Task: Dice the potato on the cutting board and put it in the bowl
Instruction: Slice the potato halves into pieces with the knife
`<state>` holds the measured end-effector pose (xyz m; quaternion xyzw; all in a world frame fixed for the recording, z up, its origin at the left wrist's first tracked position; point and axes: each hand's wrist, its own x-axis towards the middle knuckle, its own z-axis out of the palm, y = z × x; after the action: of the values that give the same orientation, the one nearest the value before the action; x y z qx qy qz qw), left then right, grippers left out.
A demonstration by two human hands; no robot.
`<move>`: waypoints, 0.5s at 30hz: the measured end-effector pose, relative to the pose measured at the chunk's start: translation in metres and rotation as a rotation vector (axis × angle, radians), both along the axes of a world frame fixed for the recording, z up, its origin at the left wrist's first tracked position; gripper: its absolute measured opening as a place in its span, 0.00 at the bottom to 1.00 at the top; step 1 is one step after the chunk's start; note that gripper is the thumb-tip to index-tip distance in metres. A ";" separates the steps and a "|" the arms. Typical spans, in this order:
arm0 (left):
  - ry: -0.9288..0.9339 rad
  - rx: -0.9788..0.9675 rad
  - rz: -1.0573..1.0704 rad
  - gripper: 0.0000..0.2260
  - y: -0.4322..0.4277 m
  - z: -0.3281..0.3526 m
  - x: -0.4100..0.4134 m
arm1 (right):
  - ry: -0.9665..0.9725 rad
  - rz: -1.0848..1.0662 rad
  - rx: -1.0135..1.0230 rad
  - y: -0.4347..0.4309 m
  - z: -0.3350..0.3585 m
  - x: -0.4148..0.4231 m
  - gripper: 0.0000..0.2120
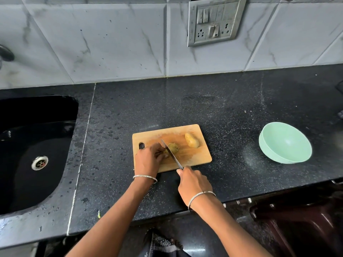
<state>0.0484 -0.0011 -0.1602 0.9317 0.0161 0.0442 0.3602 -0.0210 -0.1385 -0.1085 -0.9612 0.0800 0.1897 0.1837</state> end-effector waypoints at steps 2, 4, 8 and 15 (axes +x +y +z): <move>-0.004 0.021 0.015 0.05 -0.001 0.001 0.000 | 0.015 -0.015 0.013 0.005 -0.003 0.008 0.17; 0.004 0.027 0.048 0.04 -0.002 0.002 0.000 | 0.031 -0.028 0.020 0.012 -0.008 0.018 0.17; 0.014 0.004 0.072 0.05 -0.004 0.003 -0.002 | 0.029 -0.032 -0.009 0.022 -0.019 0.027 0.16; 0.014 -0.015 0.072 0.05 -0.005 0.007 -0.001 | -0.001 -0.036 -0.015 0.020 -0.025 0.019 0.15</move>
<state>0.0475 -0.0058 -0.1535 0.9281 0.0527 0.0504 0.3652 -0.0017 -0.1184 -0.1335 -0.9610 0.0987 0.1855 0.1800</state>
